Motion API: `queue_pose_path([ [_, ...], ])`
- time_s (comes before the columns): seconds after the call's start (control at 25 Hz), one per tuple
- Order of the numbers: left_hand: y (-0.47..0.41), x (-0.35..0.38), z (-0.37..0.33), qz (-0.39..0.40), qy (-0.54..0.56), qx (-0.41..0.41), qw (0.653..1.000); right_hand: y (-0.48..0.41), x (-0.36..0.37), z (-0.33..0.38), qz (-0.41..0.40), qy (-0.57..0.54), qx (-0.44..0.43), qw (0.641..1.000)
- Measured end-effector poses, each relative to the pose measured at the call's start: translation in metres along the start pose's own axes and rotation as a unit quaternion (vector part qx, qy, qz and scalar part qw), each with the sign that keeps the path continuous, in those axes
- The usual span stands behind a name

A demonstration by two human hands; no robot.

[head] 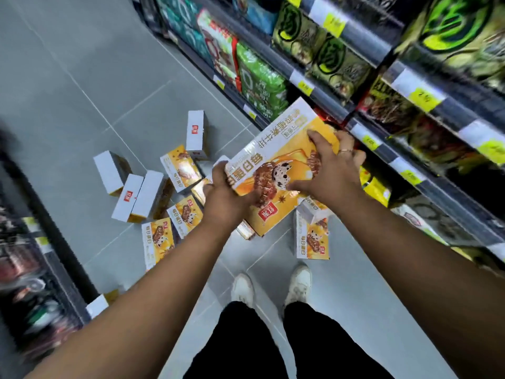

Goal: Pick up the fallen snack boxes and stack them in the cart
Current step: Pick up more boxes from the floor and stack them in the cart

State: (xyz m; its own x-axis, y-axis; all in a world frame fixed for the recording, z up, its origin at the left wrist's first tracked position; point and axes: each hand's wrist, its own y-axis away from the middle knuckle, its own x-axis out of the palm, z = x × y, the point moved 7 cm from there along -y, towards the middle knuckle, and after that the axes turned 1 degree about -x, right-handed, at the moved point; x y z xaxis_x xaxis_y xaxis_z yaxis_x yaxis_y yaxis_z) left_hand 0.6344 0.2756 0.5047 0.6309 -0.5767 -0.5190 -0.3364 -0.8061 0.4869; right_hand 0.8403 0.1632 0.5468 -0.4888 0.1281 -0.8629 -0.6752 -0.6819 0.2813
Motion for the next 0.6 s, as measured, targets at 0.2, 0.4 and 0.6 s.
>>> queue_pose_path([
  [0.2,0.041,-0.018,-0.089,0.025,-0.029,0.107,0.994,0.062,-0.093,0.004,-0.093,-0.036,0.044,0.994],
  [0.4,0.092,-0.016,-0.145,0.083,-0.061,0.193,0.976,0.134,-0.152,-0.01,-0.202,-0.071,0.124,0.969],
  [0.6,0.158,0.003,-0.204,0.133,-0.143,0.313,0.929,0.223,-0.195,-0.042,-0.283,-0.107,0.235,0.924],
])
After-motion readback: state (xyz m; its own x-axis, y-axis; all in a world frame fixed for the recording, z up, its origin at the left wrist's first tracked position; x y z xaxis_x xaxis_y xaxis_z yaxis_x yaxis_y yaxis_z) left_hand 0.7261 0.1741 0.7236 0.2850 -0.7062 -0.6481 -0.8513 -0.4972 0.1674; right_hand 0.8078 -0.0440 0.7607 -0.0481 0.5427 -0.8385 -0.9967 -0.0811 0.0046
